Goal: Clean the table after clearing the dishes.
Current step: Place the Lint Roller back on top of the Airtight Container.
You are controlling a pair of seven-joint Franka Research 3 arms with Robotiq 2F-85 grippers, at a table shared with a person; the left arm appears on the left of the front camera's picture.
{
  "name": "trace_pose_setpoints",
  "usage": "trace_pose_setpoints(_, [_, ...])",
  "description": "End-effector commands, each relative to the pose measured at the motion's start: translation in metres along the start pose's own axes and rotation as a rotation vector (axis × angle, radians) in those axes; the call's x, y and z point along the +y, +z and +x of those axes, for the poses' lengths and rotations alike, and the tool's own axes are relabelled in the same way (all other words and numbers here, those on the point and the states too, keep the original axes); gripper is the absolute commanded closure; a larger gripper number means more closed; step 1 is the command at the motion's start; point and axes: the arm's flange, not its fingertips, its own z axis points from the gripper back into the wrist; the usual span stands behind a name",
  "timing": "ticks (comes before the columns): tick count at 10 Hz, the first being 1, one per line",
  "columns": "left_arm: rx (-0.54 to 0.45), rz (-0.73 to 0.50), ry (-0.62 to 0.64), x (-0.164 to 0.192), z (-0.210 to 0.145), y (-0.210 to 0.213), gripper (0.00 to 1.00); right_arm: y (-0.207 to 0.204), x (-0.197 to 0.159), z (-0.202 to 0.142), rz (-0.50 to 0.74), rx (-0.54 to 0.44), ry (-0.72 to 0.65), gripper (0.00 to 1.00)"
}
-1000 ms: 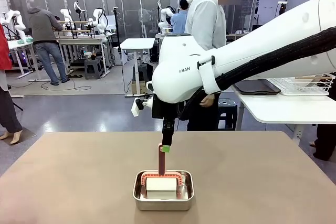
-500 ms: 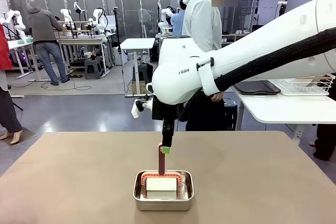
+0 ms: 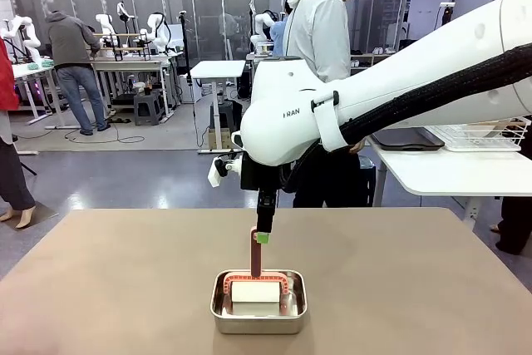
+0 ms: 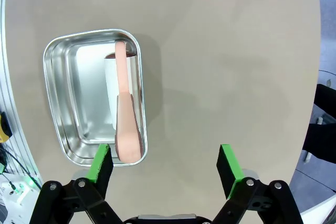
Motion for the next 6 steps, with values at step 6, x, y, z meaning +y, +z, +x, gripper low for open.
trace_pose_setpoints(6, [-0.002,-0.001,0.011,-0.005,-0.001,0.003,0.0,0.063,-0.002,-0.064,0.189,-0.245,-0.392,0.0])
